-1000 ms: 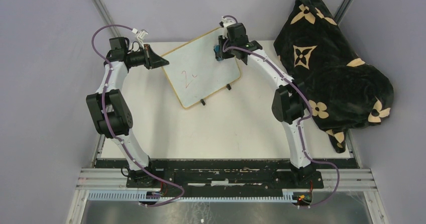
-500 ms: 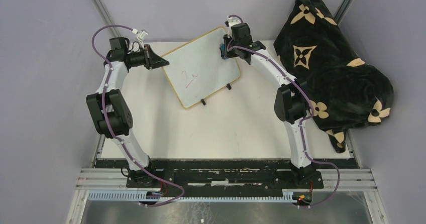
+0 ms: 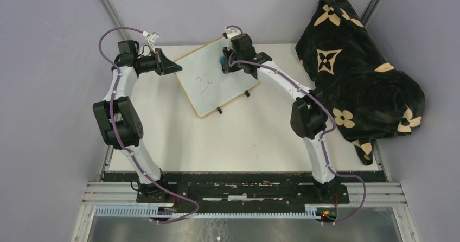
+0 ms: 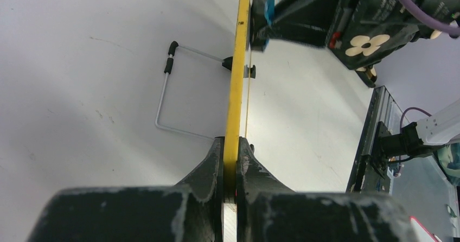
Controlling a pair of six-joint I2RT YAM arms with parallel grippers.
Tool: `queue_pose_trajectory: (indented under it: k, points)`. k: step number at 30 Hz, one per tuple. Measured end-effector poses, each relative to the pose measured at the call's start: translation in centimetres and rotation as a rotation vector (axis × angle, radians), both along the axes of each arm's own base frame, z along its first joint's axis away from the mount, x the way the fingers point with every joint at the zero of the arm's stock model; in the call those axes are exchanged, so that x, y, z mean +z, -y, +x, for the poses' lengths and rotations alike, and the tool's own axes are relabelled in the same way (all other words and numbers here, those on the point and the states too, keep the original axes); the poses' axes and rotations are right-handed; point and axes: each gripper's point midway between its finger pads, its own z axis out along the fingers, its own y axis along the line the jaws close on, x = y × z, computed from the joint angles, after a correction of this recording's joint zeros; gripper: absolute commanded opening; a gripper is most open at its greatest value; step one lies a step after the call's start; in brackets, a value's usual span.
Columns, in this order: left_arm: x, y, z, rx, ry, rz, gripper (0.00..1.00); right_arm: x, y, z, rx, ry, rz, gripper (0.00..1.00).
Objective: Erase the whiteboard
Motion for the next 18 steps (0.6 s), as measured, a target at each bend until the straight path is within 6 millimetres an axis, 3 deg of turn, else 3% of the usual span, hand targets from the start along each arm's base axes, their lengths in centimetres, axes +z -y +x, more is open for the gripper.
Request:
queue_pose_trajectory:
  k: [5, 9, 13, 18]
  points:
    - [0.0, 0.0, 0.0, -0.003, 0.003, 0.0, 0.03, 1.3, -6.8, -3.4, 0.142, 0.017, 0.036, 0.01]
    - [0.0, 0.0, 0.0, -0.004, 0.005, 0.0, 0.03, 1.7, -10.4, -5.8, 0.227, 0.014, 0.058, 0.01]
    - [0.0, 0.0, 0.0, -0.004, 0.005, 0.0, 0.03, 1.3, -9.9, -5.8, 0.215, 0.004, 0.039, 0.01]
    - [0.0, 0.0, 0.0, -0.001, 0.005, 0.003, 0.03, 0.5, -6.9, -3.5, 0.149, -0.016, 0.028, 0.01]
